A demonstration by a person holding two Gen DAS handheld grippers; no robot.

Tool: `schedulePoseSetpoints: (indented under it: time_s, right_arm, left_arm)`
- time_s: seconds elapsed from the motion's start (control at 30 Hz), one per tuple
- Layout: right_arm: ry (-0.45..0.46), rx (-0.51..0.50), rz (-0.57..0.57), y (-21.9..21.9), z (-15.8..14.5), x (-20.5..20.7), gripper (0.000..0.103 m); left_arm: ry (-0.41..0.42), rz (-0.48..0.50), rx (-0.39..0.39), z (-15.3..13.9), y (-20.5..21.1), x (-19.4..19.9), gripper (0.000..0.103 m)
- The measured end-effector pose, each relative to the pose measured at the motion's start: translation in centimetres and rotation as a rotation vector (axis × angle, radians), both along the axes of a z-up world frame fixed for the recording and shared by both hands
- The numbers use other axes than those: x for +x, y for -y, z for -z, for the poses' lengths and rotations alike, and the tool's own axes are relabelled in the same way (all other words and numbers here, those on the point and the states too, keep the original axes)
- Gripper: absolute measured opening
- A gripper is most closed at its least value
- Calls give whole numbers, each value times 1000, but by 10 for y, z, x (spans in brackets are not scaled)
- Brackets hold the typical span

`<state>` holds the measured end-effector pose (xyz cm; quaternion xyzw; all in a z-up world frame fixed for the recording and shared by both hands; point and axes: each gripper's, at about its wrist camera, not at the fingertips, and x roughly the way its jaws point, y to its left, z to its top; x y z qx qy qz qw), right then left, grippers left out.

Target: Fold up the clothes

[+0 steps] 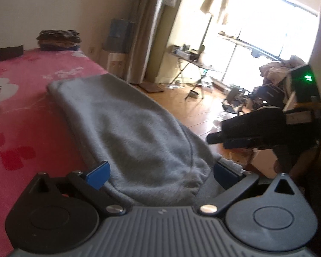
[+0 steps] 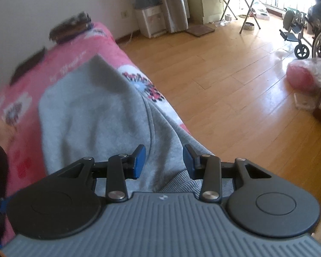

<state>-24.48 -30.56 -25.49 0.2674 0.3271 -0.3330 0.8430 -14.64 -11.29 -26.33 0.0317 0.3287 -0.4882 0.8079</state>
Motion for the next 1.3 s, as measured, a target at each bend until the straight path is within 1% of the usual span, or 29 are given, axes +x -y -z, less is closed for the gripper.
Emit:
schedulePoseSetpoints:
  time_s: [0.1,0.2,0.27,0.33,0.43,0.47,0.5,0.57,0.6,0.63,0.67,0.73,0.77,0.8,0.83,0.9,0.97,1.03,1.07,1.17,1.23,1.27,1.3]
  right_arm:
    - [56,2,-10,3,-1,-6,38]
    - [95,5,-46,10,-3,-5,38]
    - [118,-3,-94,14,-7,2,38]
    - [123,-39,-168,16,-12,10,38]
    - [111,-131,-331,14,-16,24,38]
    - [107,-151,-380,14,-16,27,38]
    - [103,-170,-428,14,-15,30,38]
    - [94,-193,-518,15,-8,38,38]
    - [85,-189,-559,17,-3,41,38]
    - [69,-183,-595,19,4,45,38]
    - [45,-182,-612,22,12,48,38]
    - [-5,-138,-619,32,32,52,37]
    - [-29,-116,-622,37,41,54,37]
    - [-24,-104,-616,40,38,52,37]
    - [-18,-91,-609,43,34,51,34]
    - [-4,-81,-566,44,17,42,35]
    - [70,-43,-582,42,-1,24,35]
    - [89,-33,-627,34,-10,7,35]
    - [72,-33,-658,27,-8,0,35]
    - [-57,-19,-679,10,25,-9,34]
    - [-43,-96,-685,-3,27,-15,34]
    - [-54,-104,-680,-5,22,-12,34]
    - [-28,-97,-671,-5,16,-14,34]
  left_arm:
    - [-32,-59,14,-2,2,9,103]
    - [-22,-129,30,-8,6,20,102]
    - [-36,-151,36,-12,11,30,100]
    - [-56,-160,40,-14,18,38,96]
    - [-35,-159,46,-14,30,43,87]
    - [-29,-146,49,-12,34,44,76]
    - [-23,-133,51,-11,39,46,69]
    - [-10,-107,56,-8,48,48,66]
    - [-16,-93,67,-4,53,49,63]
    - [-26,-79,80,1,59,50,63]
    - [-45,-70,110,8,65,51,61]
    - [-94,-84,214,27,78,55,54]
    - [-98,-92,240,32,80,55,52]
    - [-93,-98,252,36,82,55,52]
    - [-92,-102,257,36,82,54,52]
    - [-95,-106,262,36,82,54,54]
    - [-106,-112,278,35,84,54,54]
    - [-118,-119,294,34,87,54,55]
    - [-121,-121,304,33,88,54,55]
    - [-122,-126,337,31,93,52,57]
    - [-110,-121,362,30,96,51,58]
    - [-102,-115,376,30,98,50,59]
    - [-98,-114,385,30,99,49,59]
